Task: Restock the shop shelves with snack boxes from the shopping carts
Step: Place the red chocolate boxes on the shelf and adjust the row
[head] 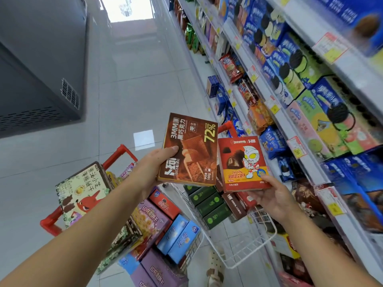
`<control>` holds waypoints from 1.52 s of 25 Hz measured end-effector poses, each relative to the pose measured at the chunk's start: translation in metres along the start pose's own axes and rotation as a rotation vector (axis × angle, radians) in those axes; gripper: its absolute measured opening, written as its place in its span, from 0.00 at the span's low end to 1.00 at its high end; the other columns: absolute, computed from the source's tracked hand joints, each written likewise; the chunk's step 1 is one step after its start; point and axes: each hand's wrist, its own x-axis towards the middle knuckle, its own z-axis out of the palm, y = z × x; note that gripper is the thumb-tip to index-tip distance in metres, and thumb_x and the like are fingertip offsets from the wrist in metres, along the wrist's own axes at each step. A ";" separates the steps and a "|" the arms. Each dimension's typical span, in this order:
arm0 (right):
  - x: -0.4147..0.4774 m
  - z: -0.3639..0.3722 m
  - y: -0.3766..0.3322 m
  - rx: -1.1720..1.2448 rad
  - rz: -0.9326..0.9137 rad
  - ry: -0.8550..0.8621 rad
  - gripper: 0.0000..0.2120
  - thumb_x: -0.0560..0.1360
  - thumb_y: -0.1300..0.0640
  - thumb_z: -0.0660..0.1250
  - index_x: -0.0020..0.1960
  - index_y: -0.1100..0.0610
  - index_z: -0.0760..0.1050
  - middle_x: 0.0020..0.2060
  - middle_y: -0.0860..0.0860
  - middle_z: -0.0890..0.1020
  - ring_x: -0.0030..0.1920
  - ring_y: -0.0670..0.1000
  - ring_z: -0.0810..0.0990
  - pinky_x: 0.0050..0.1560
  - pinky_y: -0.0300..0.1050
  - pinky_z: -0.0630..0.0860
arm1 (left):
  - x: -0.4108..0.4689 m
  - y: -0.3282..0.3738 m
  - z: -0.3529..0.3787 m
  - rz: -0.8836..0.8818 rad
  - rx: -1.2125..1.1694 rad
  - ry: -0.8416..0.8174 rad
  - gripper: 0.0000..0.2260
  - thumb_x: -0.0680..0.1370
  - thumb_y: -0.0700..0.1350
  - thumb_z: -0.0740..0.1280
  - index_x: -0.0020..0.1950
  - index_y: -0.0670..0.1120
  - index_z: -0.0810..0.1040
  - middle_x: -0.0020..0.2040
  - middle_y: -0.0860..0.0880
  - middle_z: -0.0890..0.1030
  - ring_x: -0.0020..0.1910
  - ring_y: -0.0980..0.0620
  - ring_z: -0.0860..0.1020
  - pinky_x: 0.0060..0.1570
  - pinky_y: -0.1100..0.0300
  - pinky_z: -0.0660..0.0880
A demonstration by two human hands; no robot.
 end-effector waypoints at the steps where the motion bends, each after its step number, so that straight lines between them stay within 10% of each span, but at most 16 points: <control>1: -0.010 0.000 -0.004 0.012 -0.018 -0.025 0.29 0.60 0.54 0.80 0.58 0.60 0.76 0.49 0.58 0.84 0.47 0.57 0.85 0.48 0.52 0.83 | -0.001 0.001 0.001 -0.002 0.000 -0.013 0.15 0.76 0.54 0.68 0.56 0.44 0.78 0.46 0.46 0.87 0.40 0.49 0.85 0.47 0.56 0.79; 6: -0.028 -0.006 -0.022 0.014 -0.182 0.061 0.10 0.74 0.63 0.65 0.54 0.56 0.77 0.45 0.54 0.85 0.43 0.52 0.85 0.40 0.47 0.83 | 0.016 -0.012 0.022 -0.059 -0.005 -0.001 0.24 0.73 0.56 0.73 0.62 0.43 0.75 0.47 0.45 0.87 0.44 0.45 0.86 0.44 0.53 0.82; 14: 0.008 -0.050 -0.002 -0.172 -0.110 0.347 0.12 0.78 0.59 0.66 0.61 0.55 0.74 0.51 0.56 0.82 0.50 0.55 0.81 0.50 0.55 0.79 | 0.059 -0.120 0.073 -0.377 -0.092 0.152 0.27 0.73 0.52 0.74 0.66 0.41 0.69 0.45 0.42 0.86 0.29 0.50 0.84 0.22 0.63 0.74; 30: 0.051 -0.092 0.025 -0.281 0.048 0.338 0.08 0.80 0.59 0.62 0.58 0.55 0.74 0.50 0.55 0.82 0.50 0.55 0.81 0.56 0.57 0.77 | 0.127 -0.210 0.096 -0.547 -0.341 0.103 0.23 0.77 0.52 0.69 0.69 0.46 0.69 0.56 0.43 0.84 0.45 0.47 0.84 0.40 0.53 0.76; 35: 0.053 -0.074 0.035 -0.311 0.098 0.220 0.08 0.79 0.60 0.63 0.57 0.55 0.76 0.49 0.54 0.84 0.51 0.55 0.81 0.56 0.57 0.78 | 0.112 -0.183 0.127 -0.318 0.322 0.219 0.33 0.79 0.65 0.59 0.78 0.47 0.60 0.76 0.45 0.66 0.70 0.45 0.69 0.65 0.46 0.70; 38: 0.054 -0.042 0.049 -0.364 0.177 0.043 0.08 0.80 0.58 0.62 0.57 0.54 0.77 0.51 0.56 0.84 0.52 0.55 0.82 0.55 0.54 0.79 | 0.105 -0.164 0.129 -0.283 0.063 0.037 0.22 0.76 0.58 0.68 0.67 0.50 0.72 0.56 0.52 0.82 0.53 0.52 0.82 0.46 0.58 0.79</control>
